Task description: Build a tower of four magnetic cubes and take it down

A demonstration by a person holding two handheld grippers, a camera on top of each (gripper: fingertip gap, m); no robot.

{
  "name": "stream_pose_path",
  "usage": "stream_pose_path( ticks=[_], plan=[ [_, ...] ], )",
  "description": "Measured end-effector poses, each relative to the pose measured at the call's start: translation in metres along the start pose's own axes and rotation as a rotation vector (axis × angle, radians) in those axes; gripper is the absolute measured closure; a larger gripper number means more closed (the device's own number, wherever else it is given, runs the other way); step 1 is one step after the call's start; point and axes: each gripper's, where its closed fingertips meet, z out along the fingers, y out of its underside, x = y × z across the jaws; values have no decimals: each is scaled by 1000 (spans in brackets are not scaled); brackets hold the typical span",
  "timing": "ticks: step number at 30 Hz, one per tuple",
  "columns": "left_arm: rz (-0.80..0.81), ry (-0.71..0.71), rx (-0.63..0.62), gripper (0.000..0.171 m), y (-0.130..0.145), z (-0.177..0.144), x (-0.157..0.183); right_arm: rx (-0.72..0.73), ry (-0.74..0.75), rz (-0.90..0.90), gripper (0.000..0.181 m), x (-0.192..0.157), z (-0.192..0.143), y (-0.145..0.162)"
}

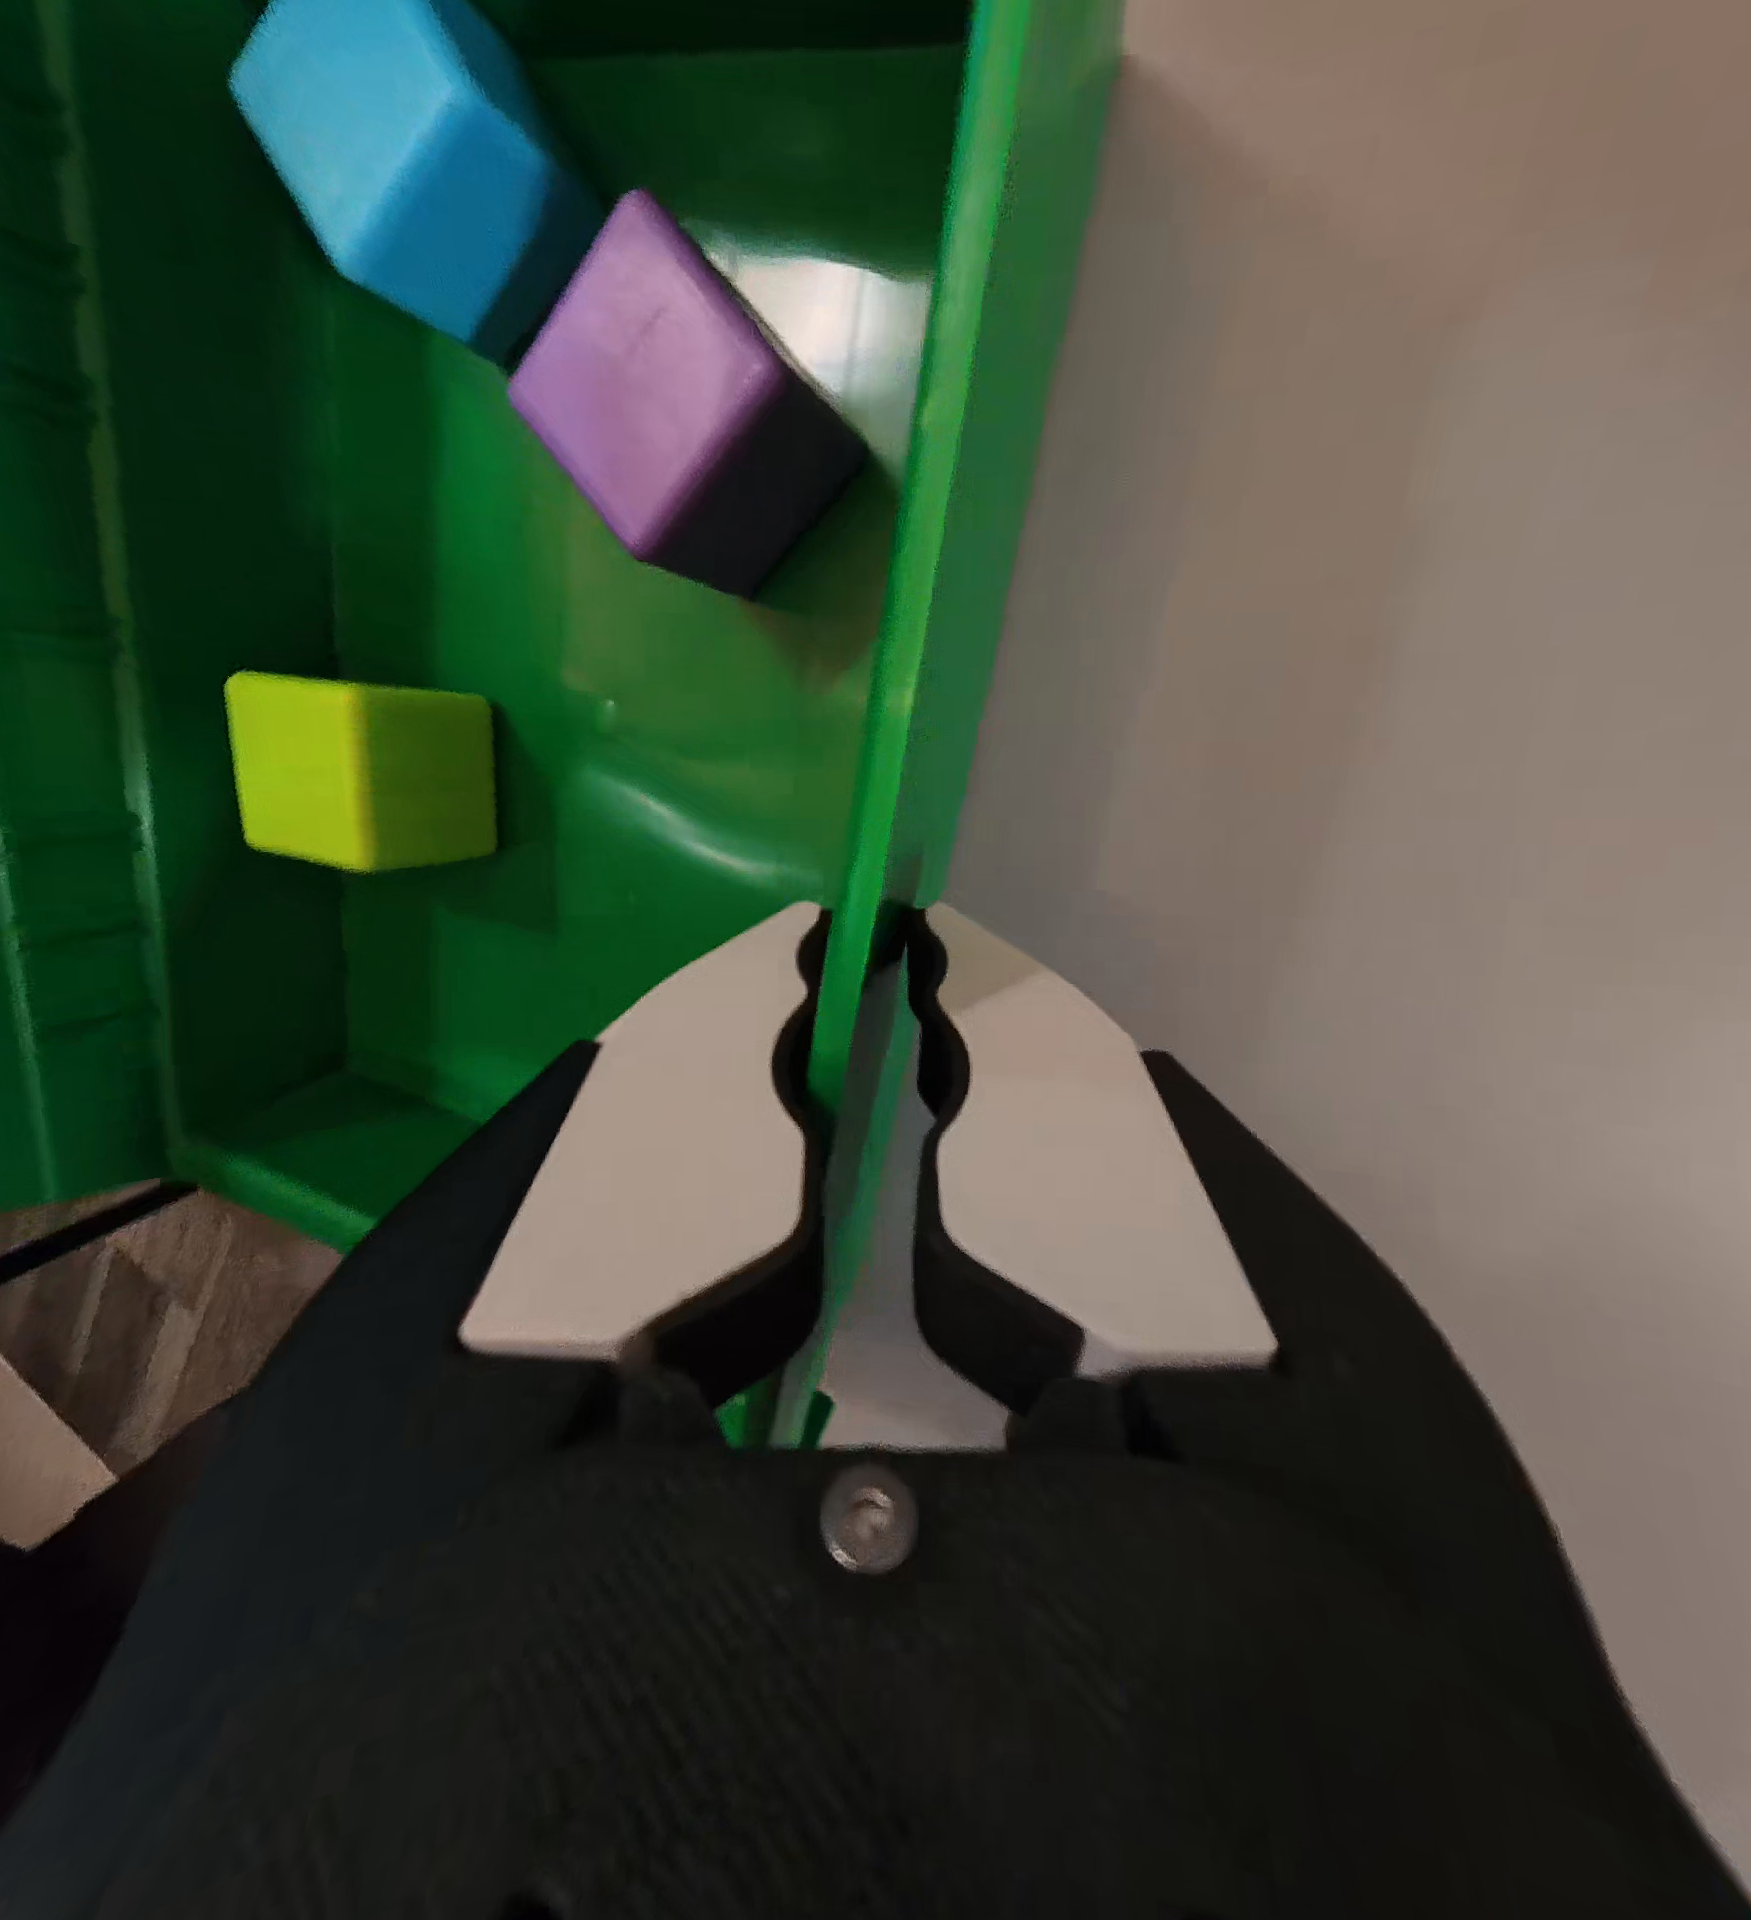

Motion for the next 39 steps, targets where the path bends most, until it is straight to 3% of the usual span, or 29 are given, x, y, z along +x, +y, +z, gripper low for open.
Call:
stream_pose_path(
  ticks=[7, 12, 15, 23, 31, 35, 39],
  plan=[
    [1, 14, 12, 164, -4, -6, 7, 107, -89, -197, 163, -23, -45, 1],
    [28, 63, 14, 163, -8, -3, 29, 211, -139, -186, 181, -6, -77, 3],
    [48, 81, 27, 162, -13, -5, 38, 152, -90, -190, 181, 11, -60, 14],
    [69, 27, 16, 163, -13, -6, 35, 159, -129, -198, 181, -30, -18, 17],
    [71, 0, 79, 163, -24, -19, 29, 200, -128, -222, 181, -84, 19, -5],
    [97, 0, 111, 163, -32, -28, 36, 208, -123, -254, 181, -94, 20, -7],
    [110, 57, 145, 163, -42, -39, 56, 237, -215, -219, 181, -91, -4, -1]
  ],
)
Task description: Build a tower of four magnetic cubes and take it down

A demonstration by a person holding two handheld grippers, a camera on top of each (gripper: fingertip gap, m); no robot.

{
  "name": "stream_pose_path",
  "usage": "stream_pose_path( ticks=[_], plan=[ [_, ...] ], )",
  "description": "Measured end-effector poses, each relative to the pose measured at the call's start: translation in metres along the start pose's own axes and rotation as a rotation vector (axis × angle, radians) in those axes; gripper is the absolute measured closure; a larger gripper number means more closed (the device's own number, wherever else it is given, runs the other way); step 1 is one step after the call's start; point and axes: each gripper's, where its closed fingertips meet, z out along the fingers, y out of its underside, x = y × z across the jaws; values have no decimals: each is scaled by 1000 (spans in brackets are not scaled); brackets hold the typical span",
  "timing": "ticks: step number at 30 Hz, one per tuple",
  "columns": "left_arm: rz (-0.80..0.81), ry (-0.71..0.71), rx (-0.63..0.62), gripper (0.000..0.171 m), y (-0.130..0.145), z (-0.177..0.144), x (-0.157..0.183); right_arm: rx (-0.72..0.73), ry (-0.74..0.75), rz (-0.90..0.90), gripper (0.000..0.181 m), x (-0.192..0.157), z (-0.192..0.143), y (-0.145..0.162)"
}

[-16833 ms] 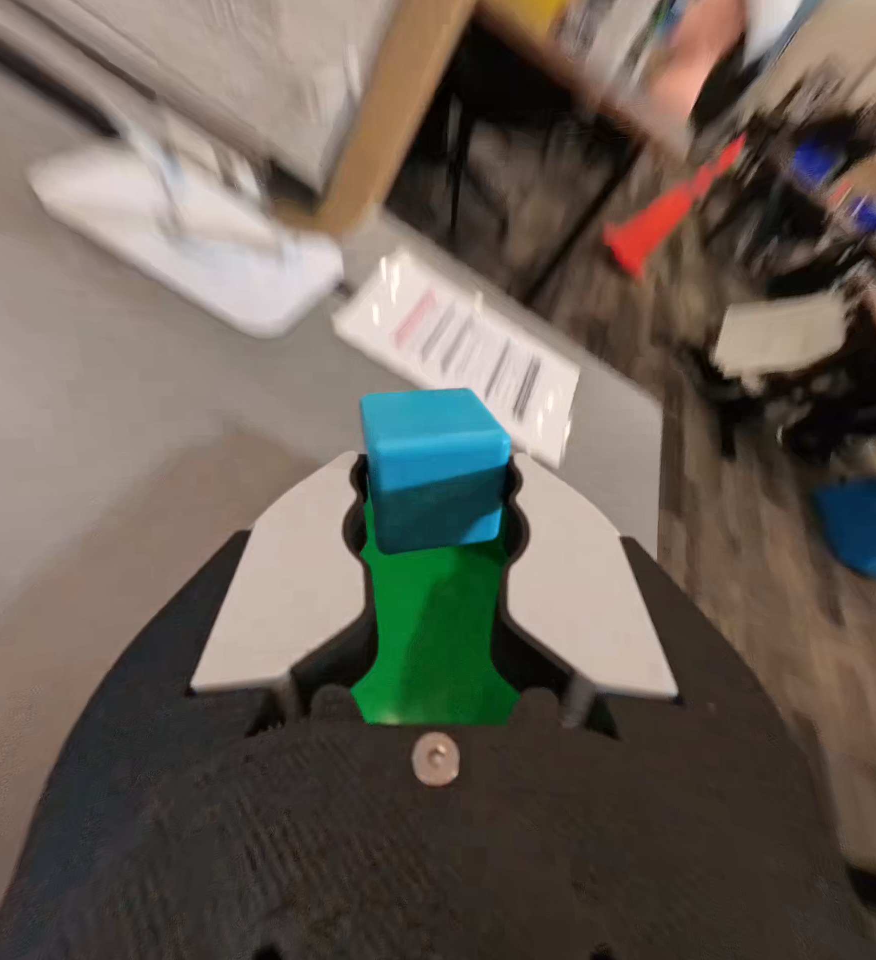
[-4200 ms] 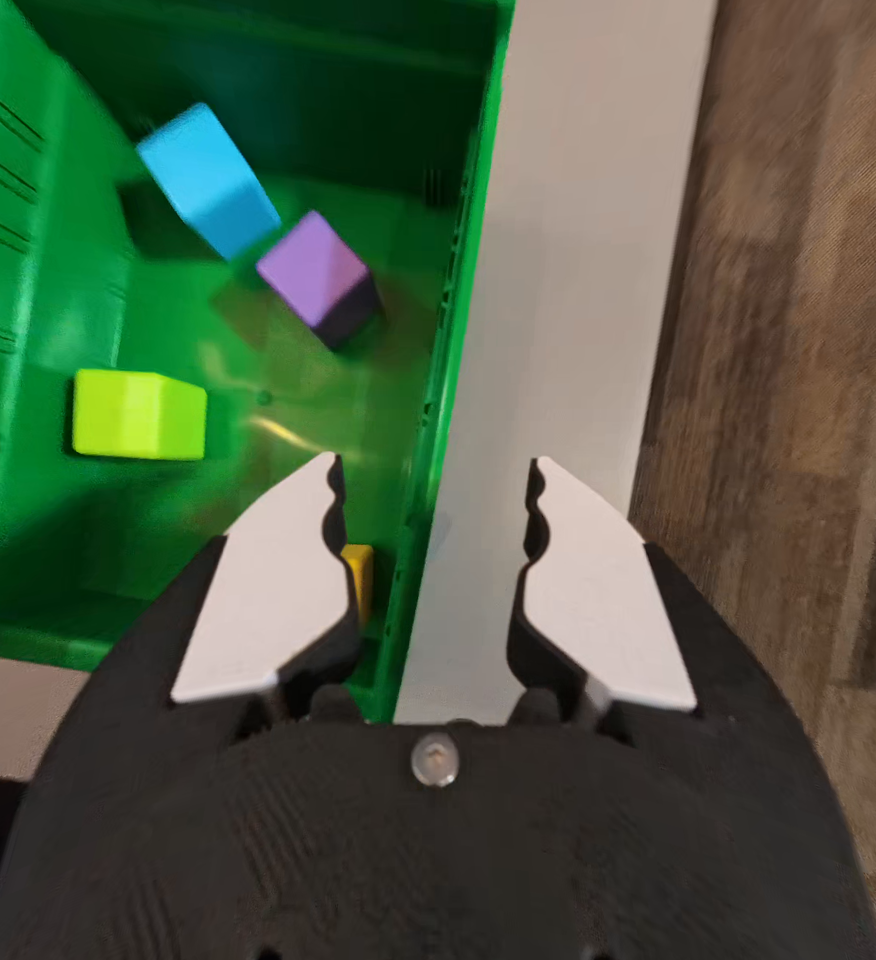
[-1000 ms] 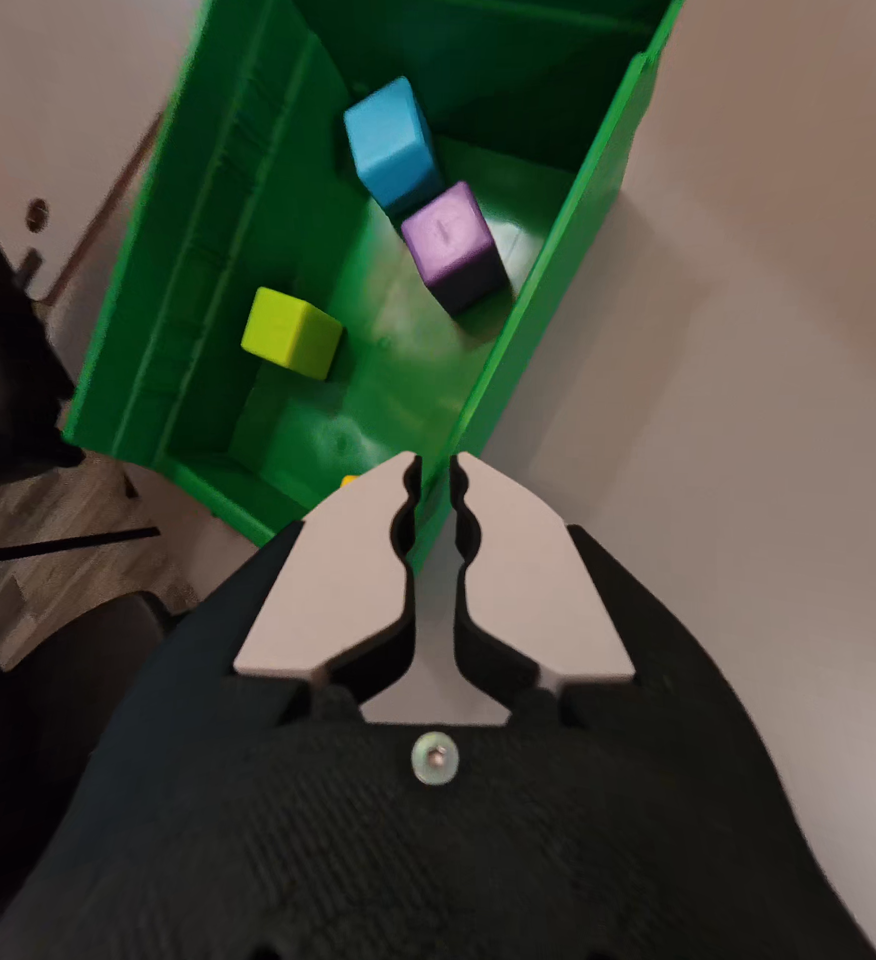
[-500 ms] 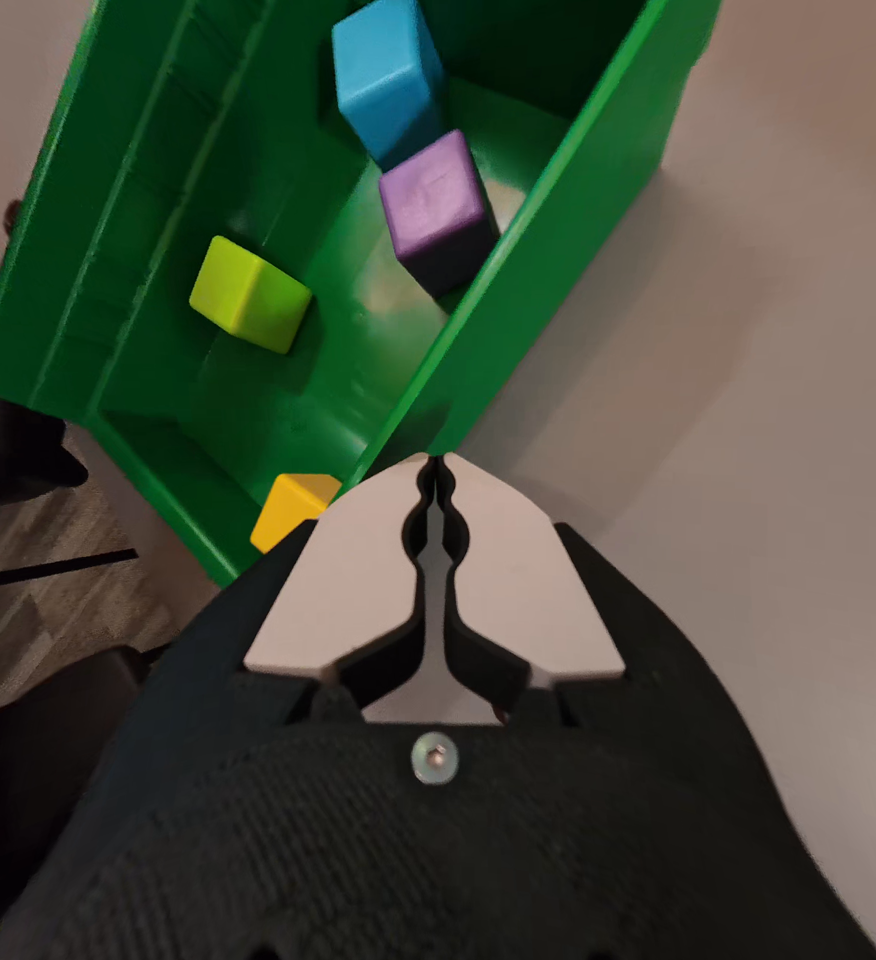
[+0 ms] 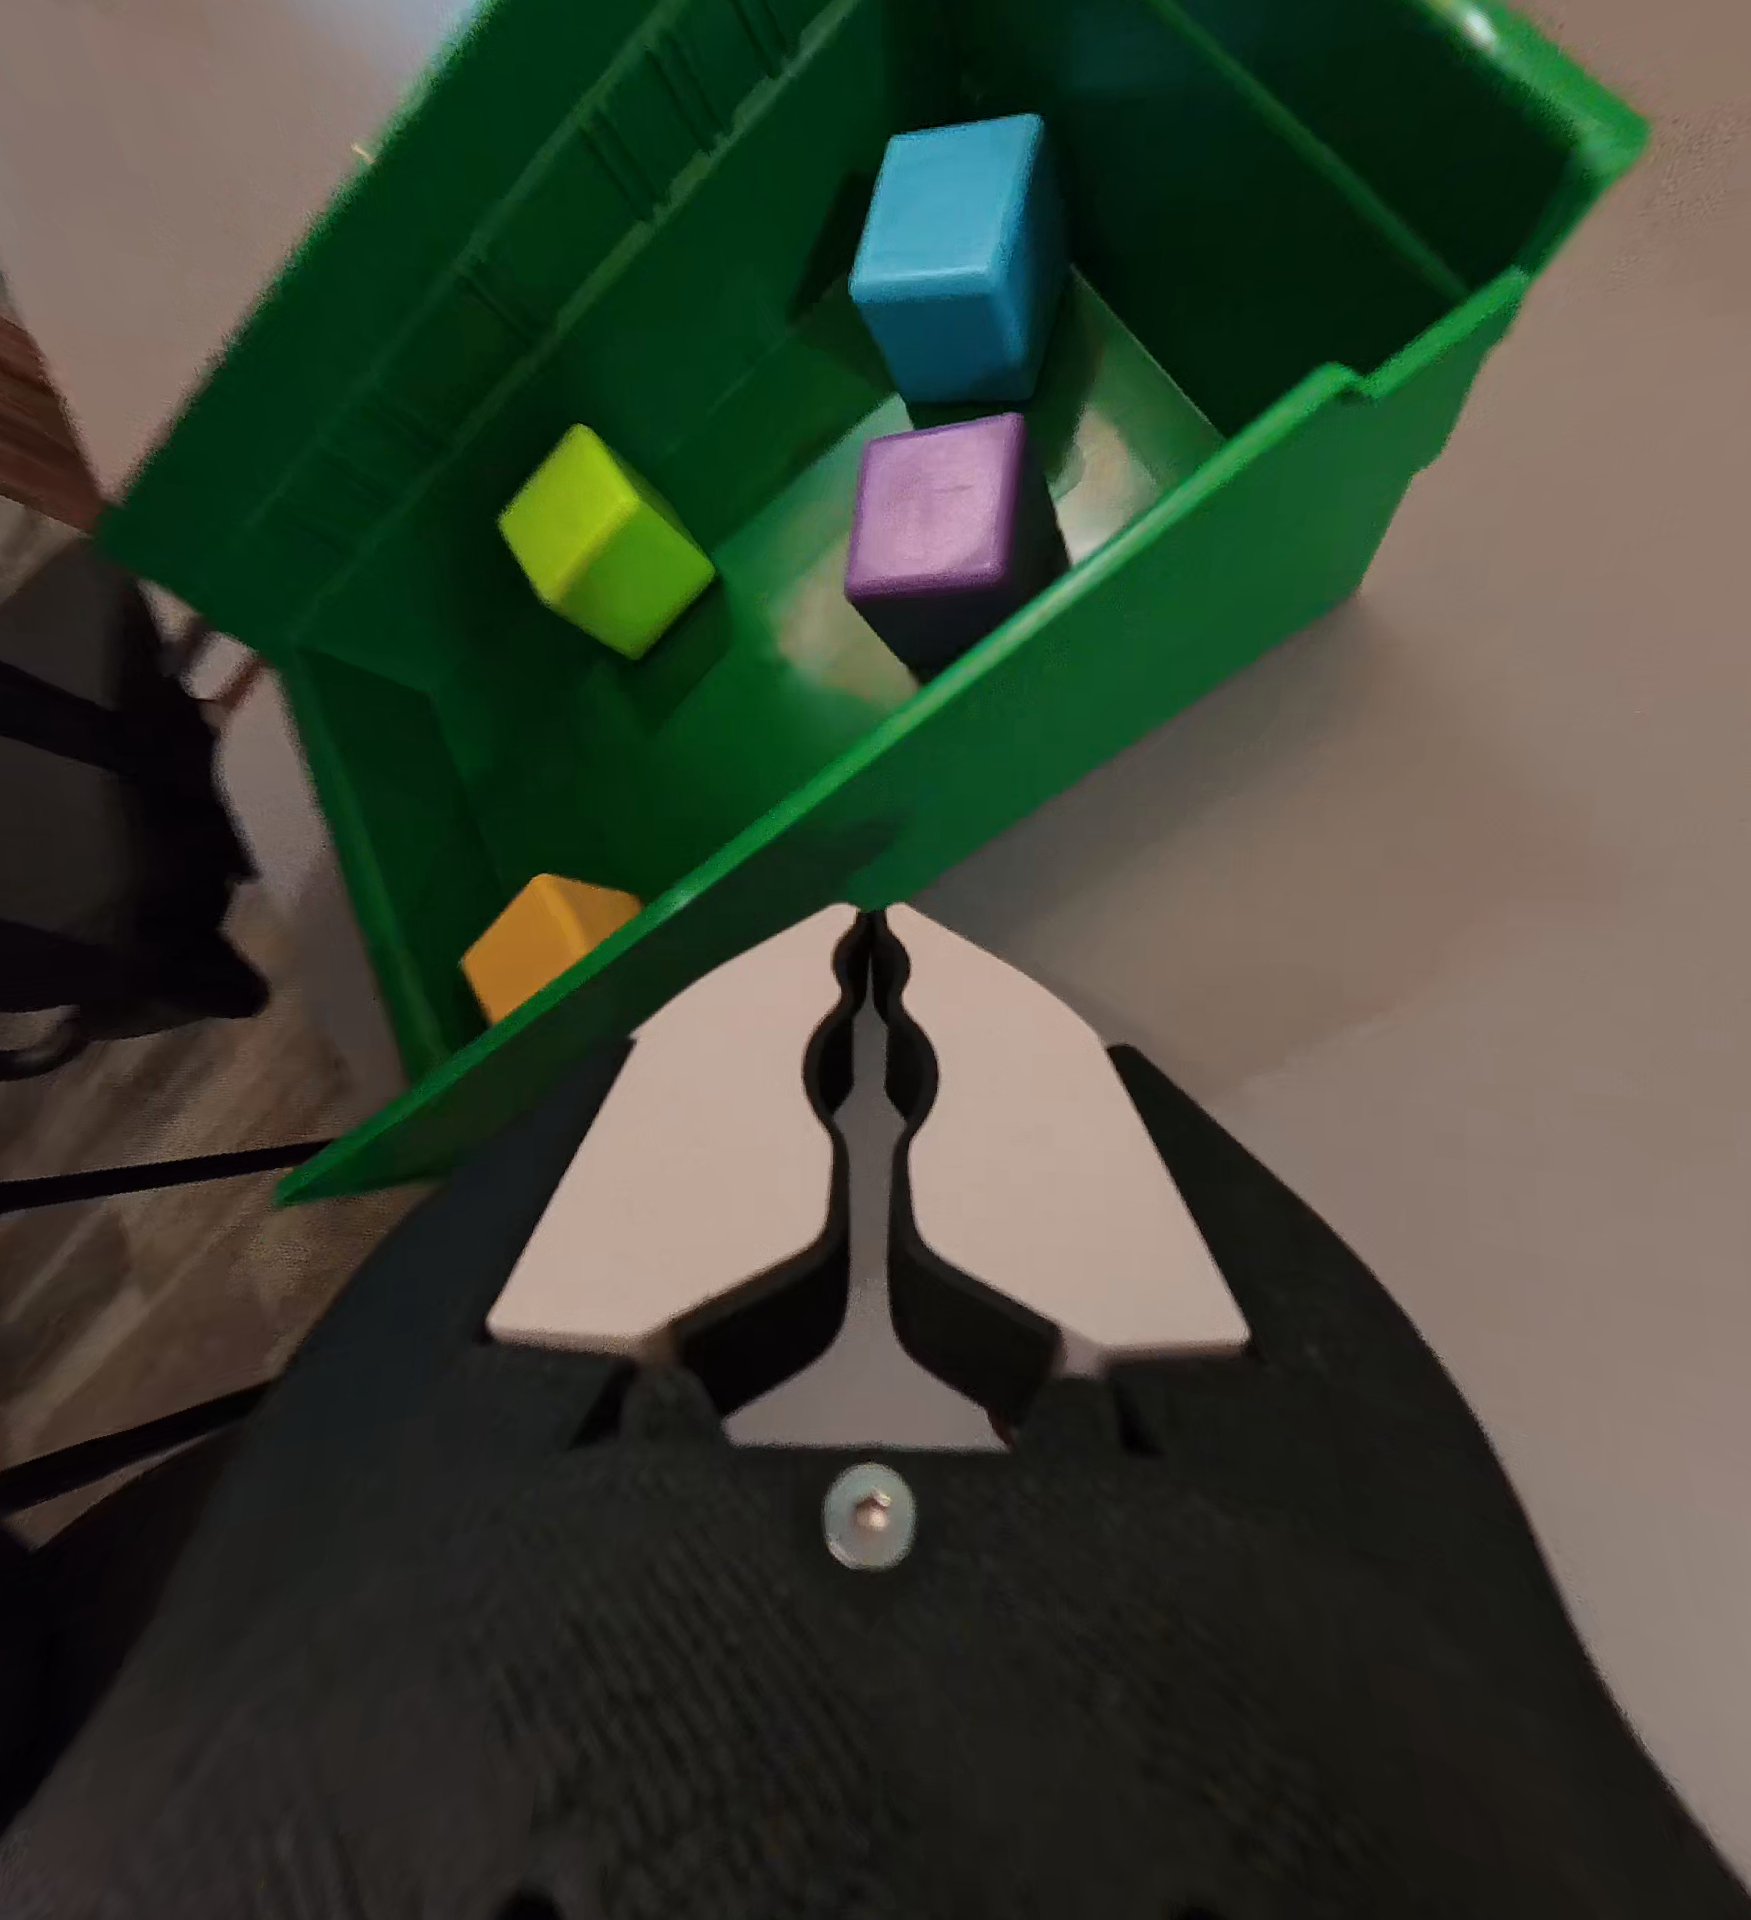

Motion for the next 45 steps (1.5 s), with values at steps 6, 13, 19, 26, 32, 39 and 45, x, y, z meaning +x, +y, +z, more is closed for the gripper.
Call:
stream_pose_path(
  ticks=[6, 13, 19, 26, 32, 39, 45],
  plan=[
    [40, 203, 112, 165, -46, -31, 75, 316, -108, 48, 181, 10, -95, 40],
    [122, 625, 207, 164, -99, -52, 245, 547, 112, 32, 181, 79, -222, 177],
    [196, 910, 123, 164, -105, -49, 419, 645, 105, 323, 181, 115, -318, 253],
    [291, 1006, 90, 164, -97, -35, 571, 717, 543, 293, 181, 186, -384, 297],
    [318, 1120, 100, 165, -99, -43, 652, 814, 741, 407, 181, 209, -429, 347],
    [220, 1149, 104, 163, -104, -64, 700, 787, 956, 404, 169, 214, -454, 385],
    [146, 1252, 76, 139, -105, -81, 687, 877, 893, 264, 131, 196, -455, 364]
  ],
)
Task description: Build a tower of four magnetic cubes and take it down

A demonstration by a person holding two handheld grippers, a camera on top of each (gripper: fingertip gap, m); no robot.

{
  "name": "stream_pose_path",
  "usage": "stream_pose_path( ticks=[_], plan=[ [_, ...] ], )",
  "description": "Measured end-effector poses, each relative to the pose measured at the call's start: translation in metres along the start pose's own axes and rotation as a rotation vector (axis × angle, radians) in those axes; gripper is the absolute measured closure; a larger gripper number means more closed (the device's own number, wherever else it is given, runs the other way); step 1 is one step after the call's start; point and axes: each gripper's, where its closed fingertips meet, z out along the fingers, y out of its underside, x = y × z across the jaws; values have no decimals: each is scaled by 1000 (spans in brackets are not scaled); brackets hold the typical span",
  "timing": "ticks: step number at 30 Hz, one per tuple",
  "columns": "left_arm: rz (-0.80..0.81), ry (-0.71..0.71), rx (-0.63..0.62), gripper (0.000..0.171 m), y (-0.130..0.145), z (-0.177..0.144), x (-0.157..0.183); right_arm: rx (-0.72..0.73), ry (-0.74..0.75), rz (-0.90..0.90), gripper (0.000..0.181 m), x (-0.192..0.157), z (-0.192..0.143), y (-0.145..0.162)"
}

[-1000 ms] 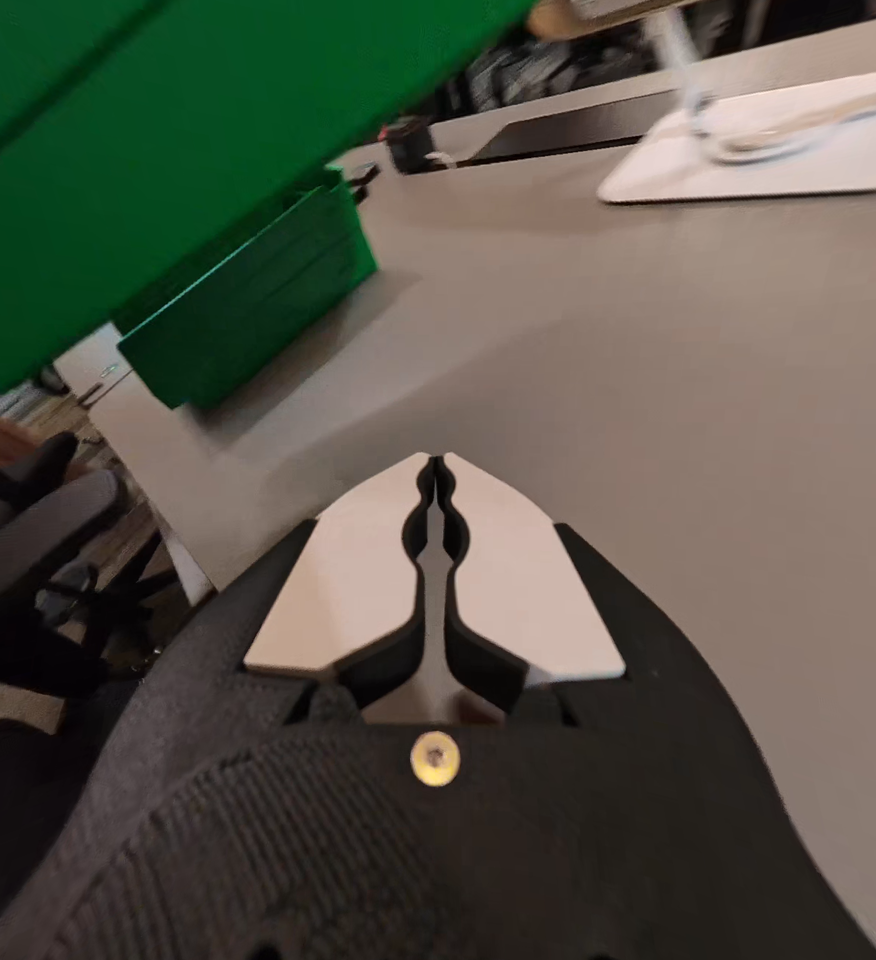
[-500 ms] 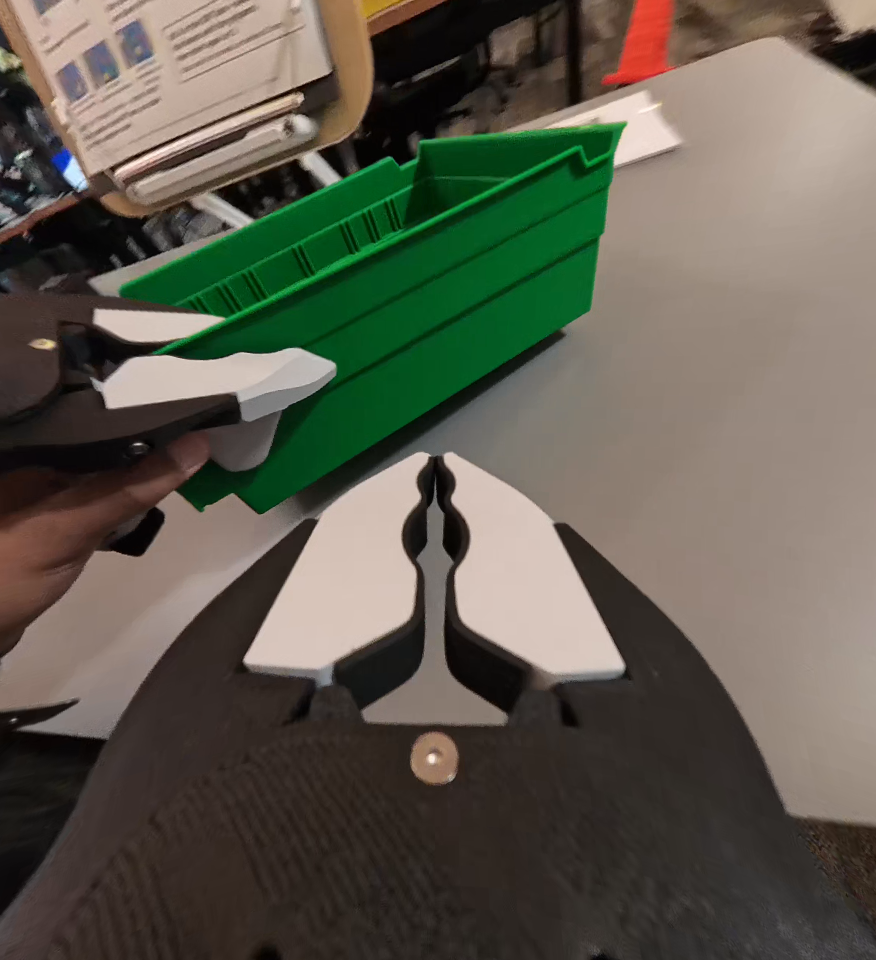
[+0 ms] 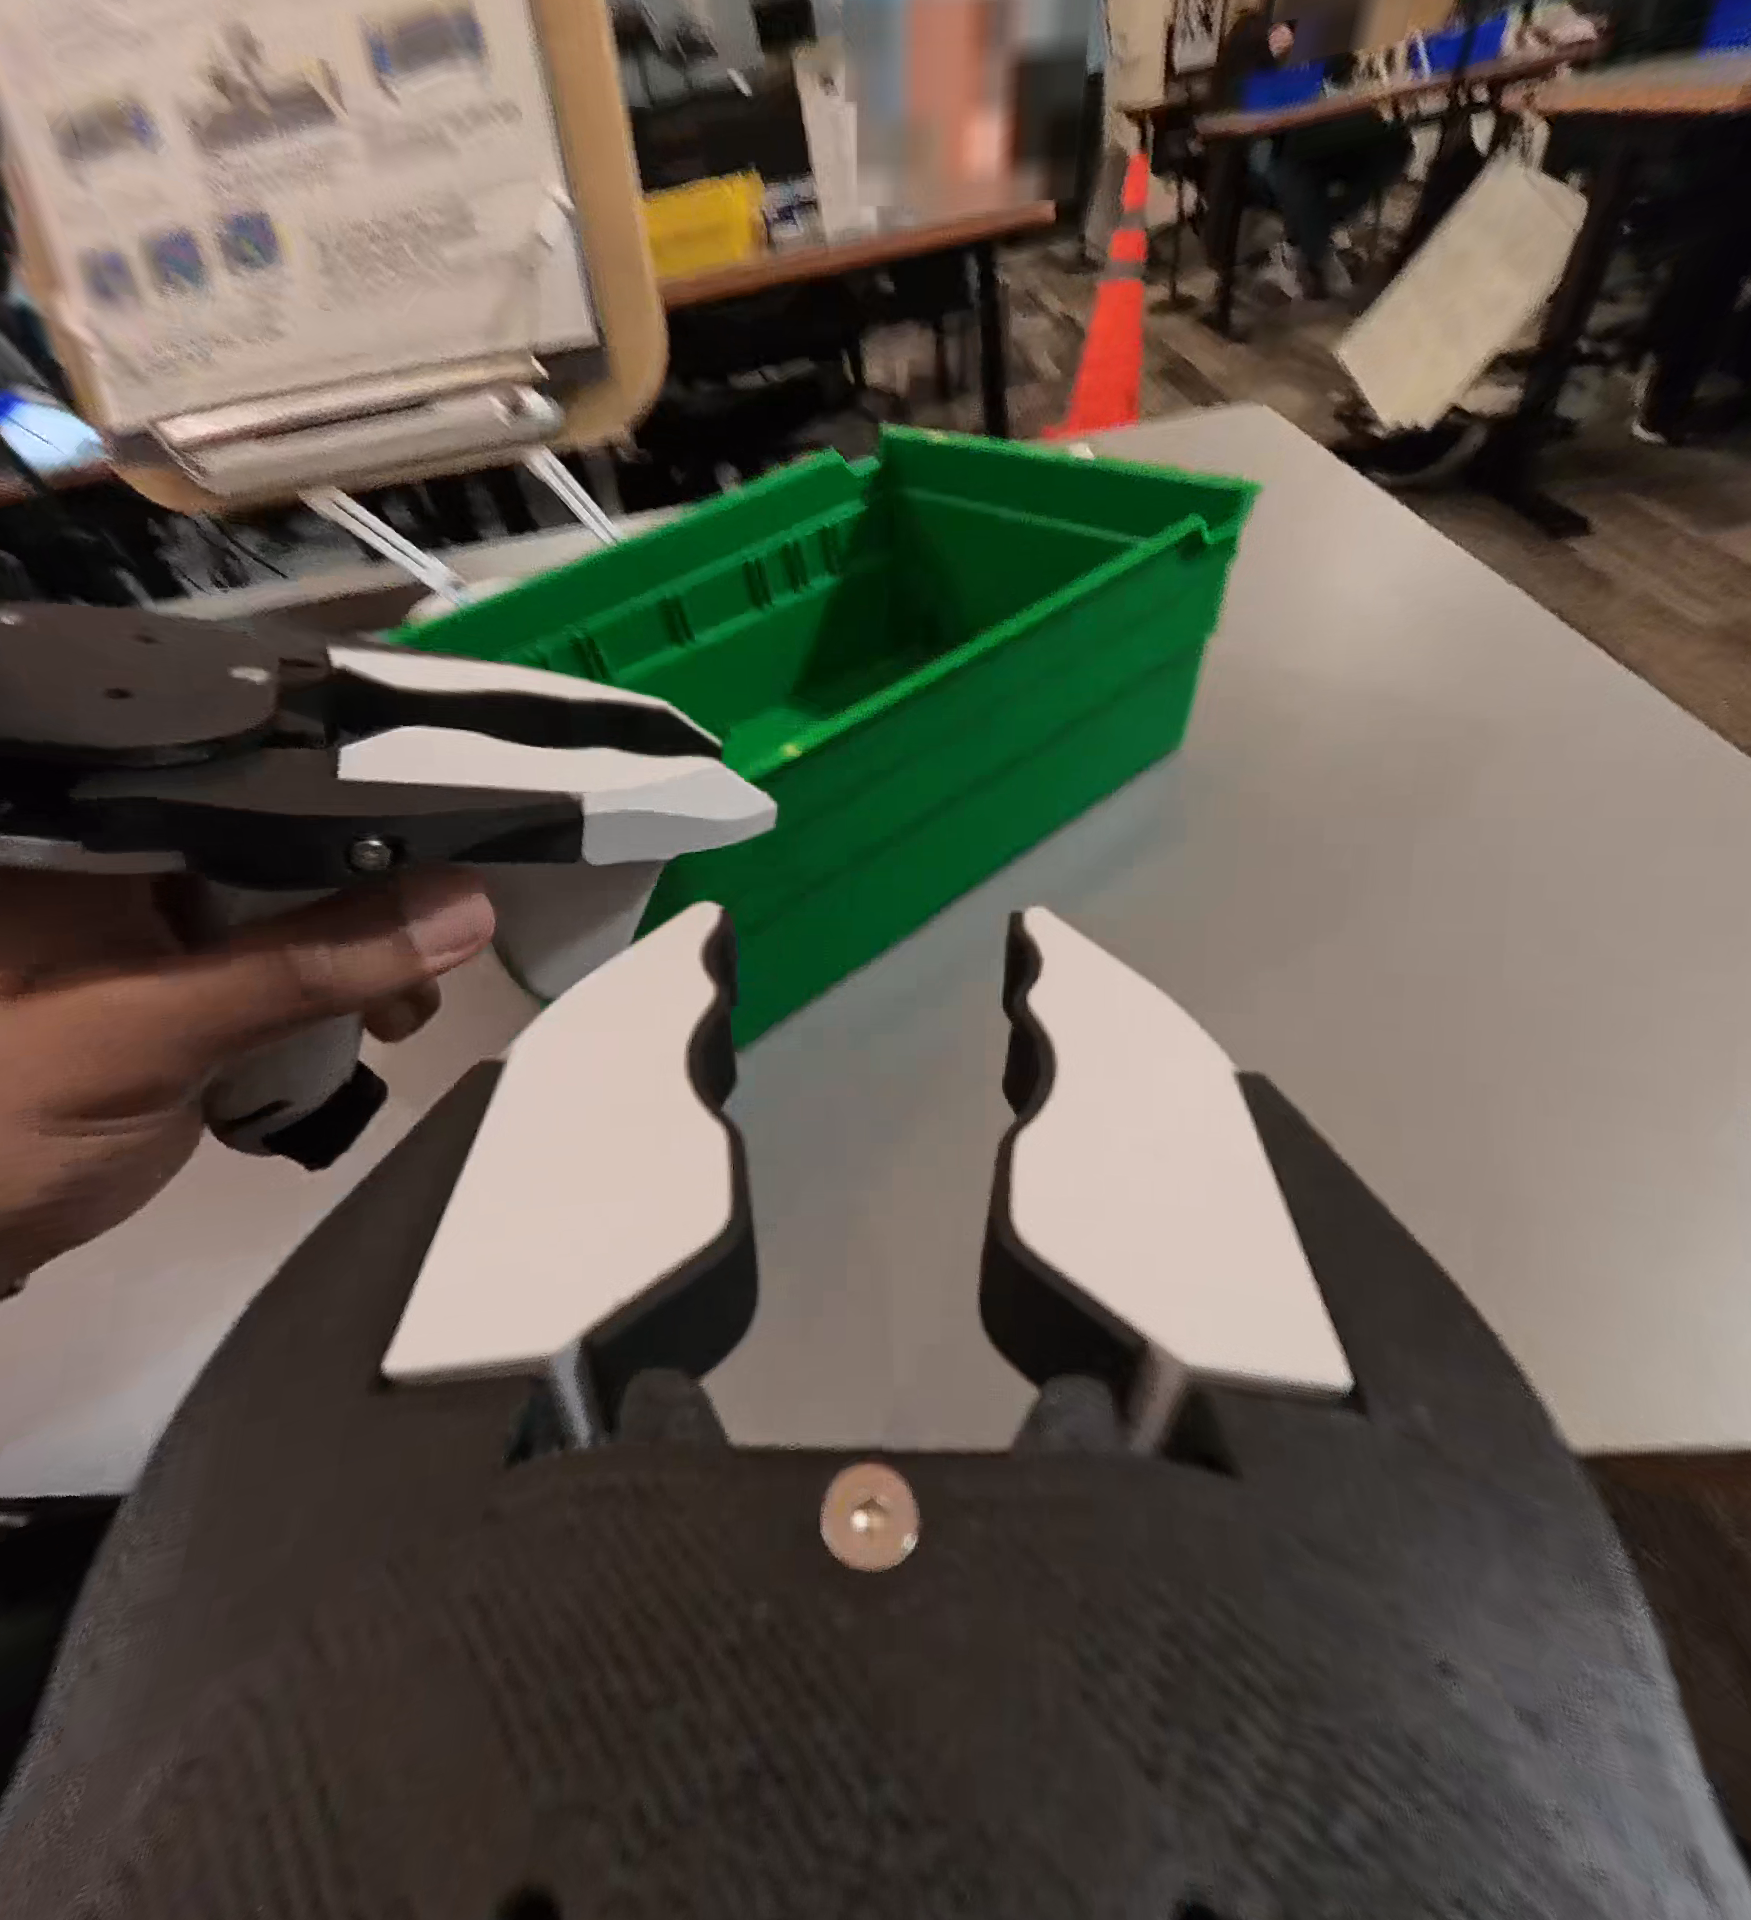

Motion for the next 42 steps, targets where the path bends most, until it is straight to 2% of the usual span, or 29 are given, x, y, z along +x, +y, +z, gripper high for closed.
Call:
stream_pose_path(
  ticks=[2, 4, 6, 8, 10, 11, 13, 14, 17, 19, 21, 23, 24, 25, 26, 29, 34, 38, 42],
  plan=[
    [-14, 35, 24, 135, -5, -27, -5, 62, -56, 70, 126, -15, -4, -10],
    [12, 91, 15, 134, -3, -63, -12, 123, -139, 227, 127, -36, -14, -21],
    [33, 182, -61, 133, 14, -107, -20, 181, -166, 341, 142, -51, -25, -27],
    [7, 144, -103, 128, 28, -145, -53, 196, -162, 359, 142, -63, -25, -25],
    [-65, 70, -97, 128, 41, -176, -94, 106, -107, 275, 127, -67, -8, -11],
    [-114, 18, -73, 128, 49, -190, -117, 48, -87, 235, 115, -70, 2, -2],
    [-225, -110, -42, 128, 77, -211, -162, -46, -72, 190, 88, -76, 18, 14],
    [-284, -151, -46, 128, 95, -219, -178, -80, -79, 180, 83, -79, 24, 19],
    [-466, -165, -37, 128, 140, -243, -196, -65, -53, 77, 85, -77, 34, 9],
    [-551, -189, -2, 129, 160, -256, -204, -38, -22, -2, 90, -71, 43, 0],
    [-596, -180, -15, 129, 172, -264, -208, -88, -20, -91, 90, -66, 61, 7],
    [-568, -187, -40, 130, 181, -271, -214, -200, -7, -242, 99, -54, 78, 21],
    [-558, -217, -64, 131, 188, -275, -218, -238, -5, -315, 91, -47, 82, 22],
    [-551, -244, -85, 132, 194, -280, -221, -245, -7, -365, 107, -40, 83, 18],
    [-548, -261, -94, 132, 198, -284, -222, -250, 28, -403, 135, -27, 83, 15],
    [-559, -277, -67, 133, 199, -294, -220, -255, 145, -426, 163, 26, 83, 10],
    [-559, -280, -79, 133, 204, -297, -220, -259, 45, -109, 167, 73, 93, 9],
    [-534, -278, -92, 134, 203, -293, -219, -244, 118, -154, 177, 117, 88, 3],
    [-520, -269, -103, 135, 202, -290, -218, -191, 69, -65, 178, 144, 84, -1]
  ],
)
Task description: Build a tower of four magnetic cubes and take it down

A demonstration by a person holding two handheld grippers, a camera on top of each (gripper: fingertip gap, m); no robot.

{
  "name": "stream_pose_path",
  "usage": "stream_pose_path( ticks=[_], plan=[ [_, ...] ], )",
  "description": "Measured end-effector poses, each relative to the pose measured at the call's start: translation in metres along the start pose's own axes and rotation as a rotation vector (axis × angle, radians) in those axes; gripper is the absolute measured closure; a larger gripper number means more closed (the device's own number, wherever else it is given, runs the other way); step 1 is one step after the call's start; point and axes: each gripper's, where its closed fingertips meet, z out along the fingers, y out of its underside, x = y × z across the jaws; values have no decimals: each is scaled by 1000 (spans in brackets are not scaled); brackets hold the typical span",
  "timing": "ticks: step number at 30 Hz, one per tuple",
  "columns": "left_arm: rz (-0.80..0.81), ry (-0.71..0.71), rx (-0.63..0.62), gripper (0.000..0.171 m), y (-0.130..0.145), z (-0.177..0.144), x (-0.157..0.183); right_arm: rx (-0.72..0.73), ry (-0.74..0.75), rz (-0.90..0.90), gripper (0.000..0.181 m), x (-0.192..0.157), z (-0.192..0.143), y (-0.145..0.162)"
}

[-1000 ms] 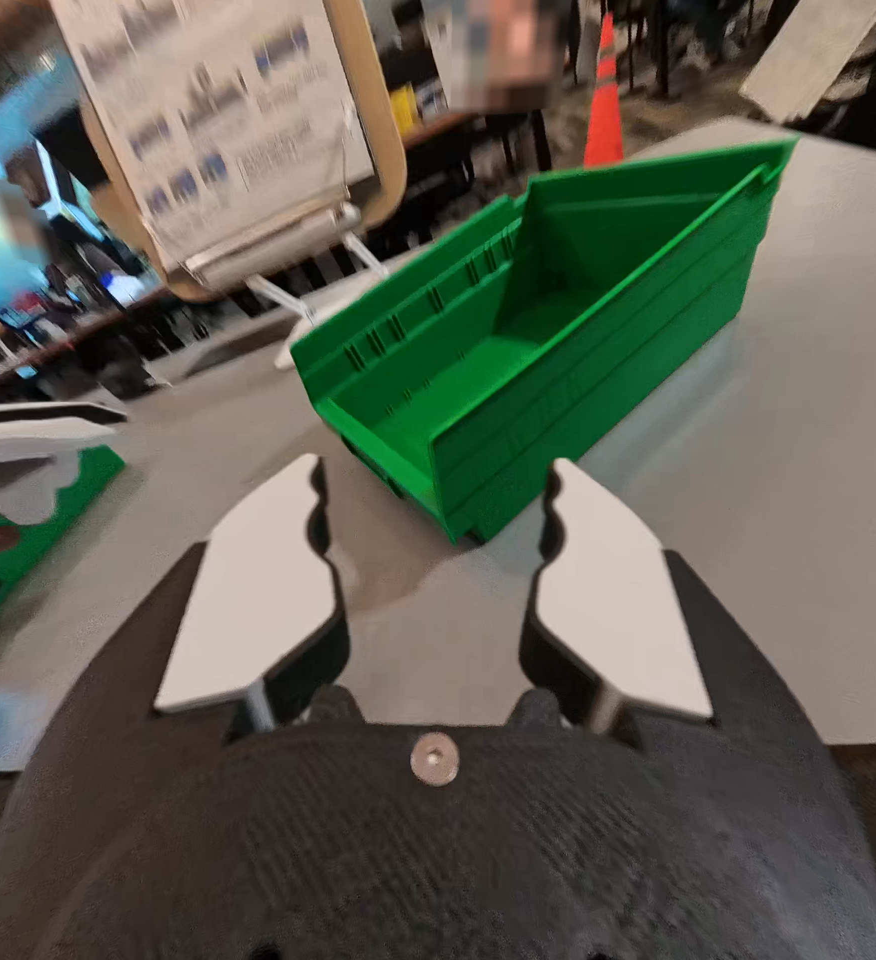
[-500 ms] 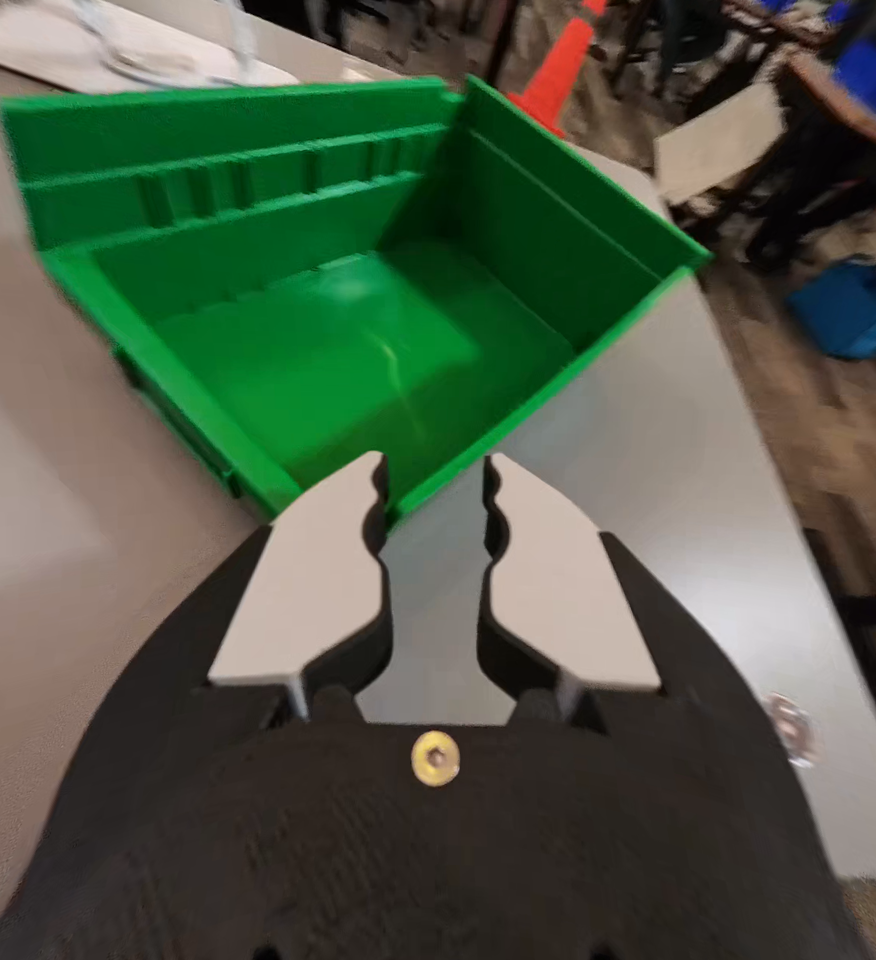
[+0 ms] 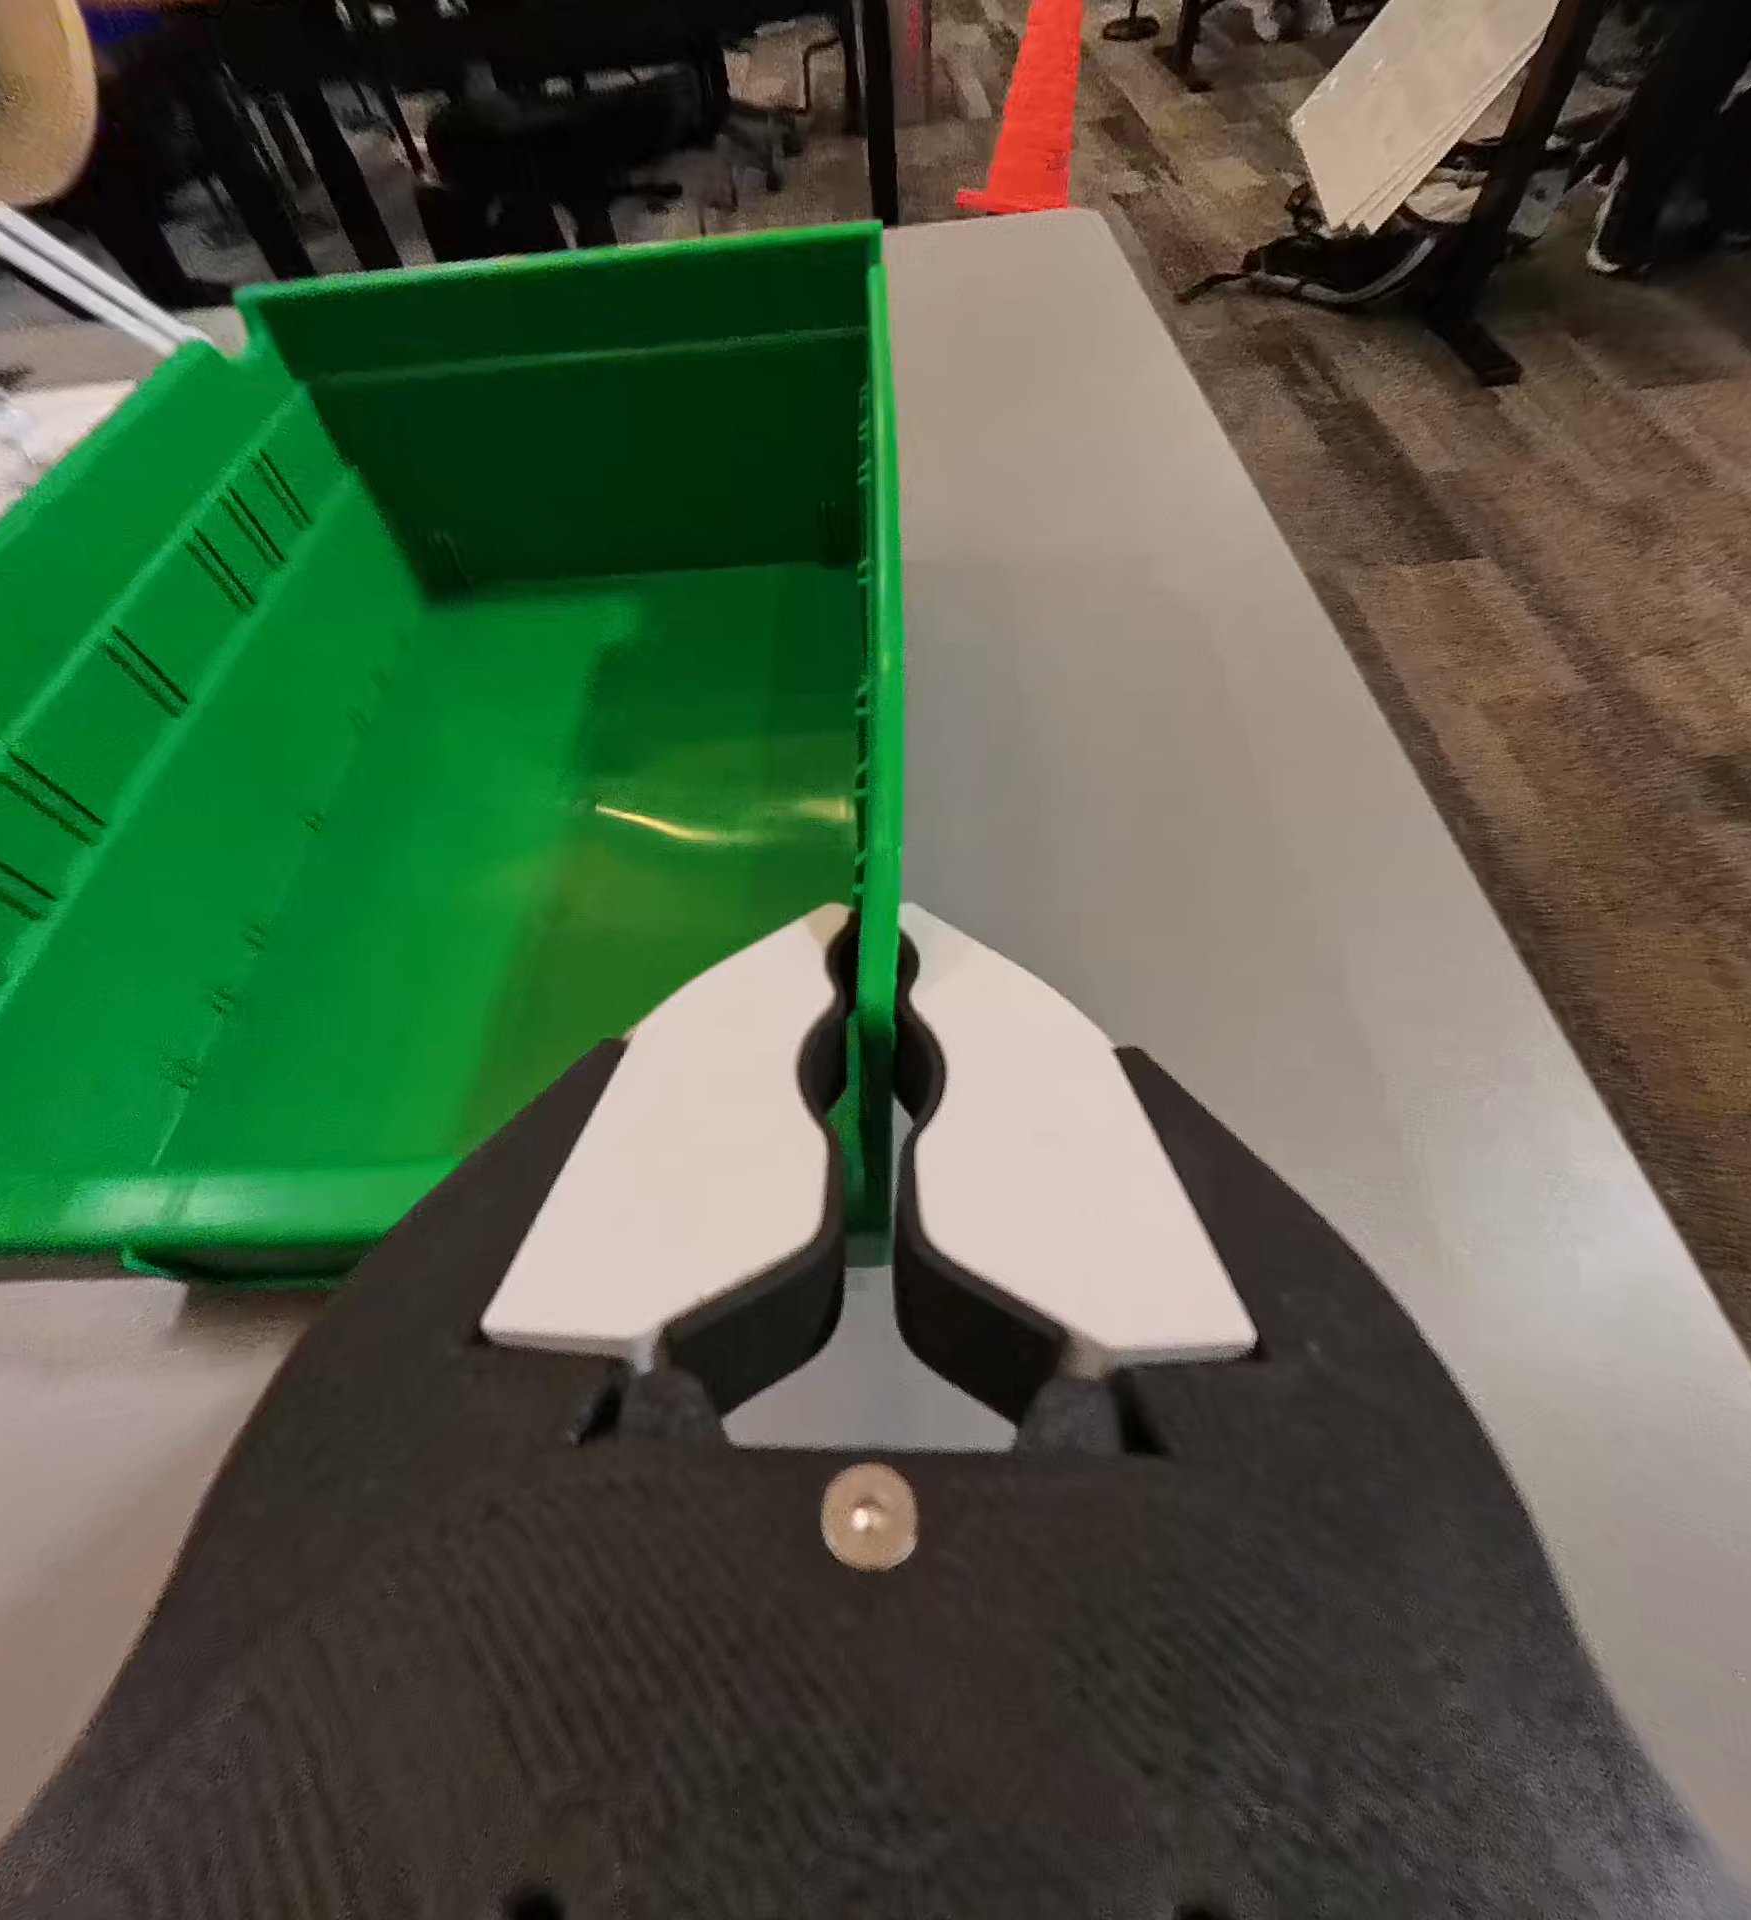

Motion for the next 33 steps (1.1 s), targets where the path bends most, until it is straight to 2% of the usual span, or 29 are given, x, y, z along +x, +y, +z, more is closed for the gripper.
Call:
stream_pose_path(
  ticks=[5, 6, 7, 8, 9, 11, 12, 15, 17, 19, 22, 24, 26, 29, 30, 31, 32, 33],
  plan=[
    [0, 7, -4, 135, -1, 3, 1, -24, 27, 0, 176, 10, -7, 2],
    [2, 6, -6, 135, -1, 4, 1, -24, 84, -7, 170, 16, -8, 1],
    [3, 1, -5, 134, -1, 4, 0, 3, 171, -11, 153, 26, -11, -5],
    [1, -22, -1, 132, -2, 3, -3, 54, 250, -13, 136, 34, -18, -15],
    [-2, -66, 13, 126, -4, 2, -9, 113, 300, -10, 127, 39, -27, -28],
    [24, -156, 65, 122, -14, -7, -20, 282, 339, 12, 117, 37, -54, -60],
    [47, -188, 100, 122, -20, -13, -22, 403, 329, 18, 119, 29, -70, -80],
    [98, -316, 193, 121, -38, -34, -33, 761, 284, 43, 107, -13, -108, -124],
    [109, -525, 279, 121, -52, -65, -54, 826, 221, 9, 110, -57, -107, -132],
    [122, -664, 404, 121, -69, -101, -63, 784, 116, -67, 119, -109, -87, -134],
    [168, -743, 537, 117, -83, -143, -64, 739, -87, -91, 125, -188, -64, -132],
    [181, -804, 529, 116, -78, -158, -74, 716, -238, -97, 144, -236, -58, -128],
    [167, -829, 491, 119, -66, -163, -87, 677, -271, -127, 158, -265, -52, -125],
    [62, -748, 485, 120, -51, -165, -98, 649, -125, -230, 159, -269, -37, -124],
    [38, -707, 476, 122, -46, -164, -97, 591, -39, -261, 147, -260, -24, -120],
    [34, -631, 465, 131, -43, -162, -92, 496, 29, -292, 130, -252, -6, -109],
    [7, -606, 478, 120, -40, -166, -91, 395, 62, -320, 126, -245, 14, -95],
    [-10, -608, 510, 120, -40, -174, -91, 299, 51, -332, 127, -243, 32, -79]
  ],
)
